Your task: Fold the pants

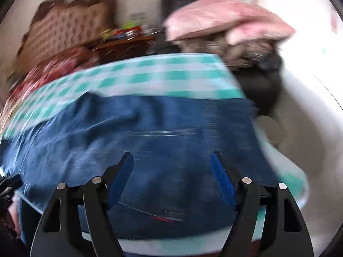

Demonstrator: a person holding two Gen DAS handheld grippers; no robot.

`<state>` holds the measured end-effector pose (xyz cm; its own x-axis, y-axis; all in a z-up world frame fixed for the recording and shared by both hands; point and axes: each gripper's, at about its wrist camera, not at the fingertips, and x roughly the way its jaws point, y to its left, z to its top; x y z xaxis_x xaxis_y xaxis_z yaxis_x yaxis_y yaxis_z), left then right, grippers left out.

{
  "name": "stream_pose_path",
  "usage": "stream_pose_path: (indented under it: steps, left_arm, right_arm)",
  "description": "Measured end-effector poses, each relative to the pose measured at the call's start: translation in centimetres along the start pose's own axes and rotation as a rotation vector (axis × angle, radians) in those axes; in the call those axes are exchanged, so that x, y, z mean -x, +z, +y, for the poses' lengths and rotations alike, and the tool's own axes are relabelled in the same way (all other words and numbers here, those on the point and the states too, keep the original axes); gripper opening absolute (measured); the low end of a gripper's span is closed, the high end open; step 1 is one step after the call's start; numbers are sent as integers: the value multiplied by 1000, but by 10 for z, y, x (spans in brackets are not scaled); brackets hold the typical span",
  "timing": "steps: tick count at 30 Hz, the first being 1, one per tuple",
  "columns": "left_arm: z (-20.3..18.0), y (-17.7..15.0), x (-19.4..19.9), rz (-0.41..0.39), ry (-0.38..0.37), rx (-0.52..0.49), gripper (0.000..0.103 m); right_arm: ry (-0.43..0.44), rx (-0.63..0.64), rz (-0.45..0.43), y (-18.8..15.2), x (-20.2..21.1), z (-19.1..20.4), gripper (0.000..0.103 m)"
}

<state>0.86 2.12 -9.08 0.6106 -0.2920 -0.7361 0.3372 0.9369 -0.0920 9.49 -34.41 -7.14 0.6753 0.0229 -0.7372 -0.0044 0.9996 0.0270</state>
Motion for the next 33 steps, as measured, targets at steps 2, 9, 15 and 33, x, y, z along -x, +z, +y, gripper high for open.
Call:
stream_pose_path:
  steps: [2,9,15,33]
  left_arm:
    - [0,-8,-5,15,0,3,24]
    - [55,2,2,25,145,121,23]
    - [58,63,-14,-59,122,55,23]
    - [82,161,-146,50,211,156,20]
  right_arm:
    - [53,87,9,5,-11,35,72]
    - [50,176,5,57,-61,57,72]
    - [-95,96,37,88,-113,5,66]
    - [-53,-3,38,81,-127,-19,67]
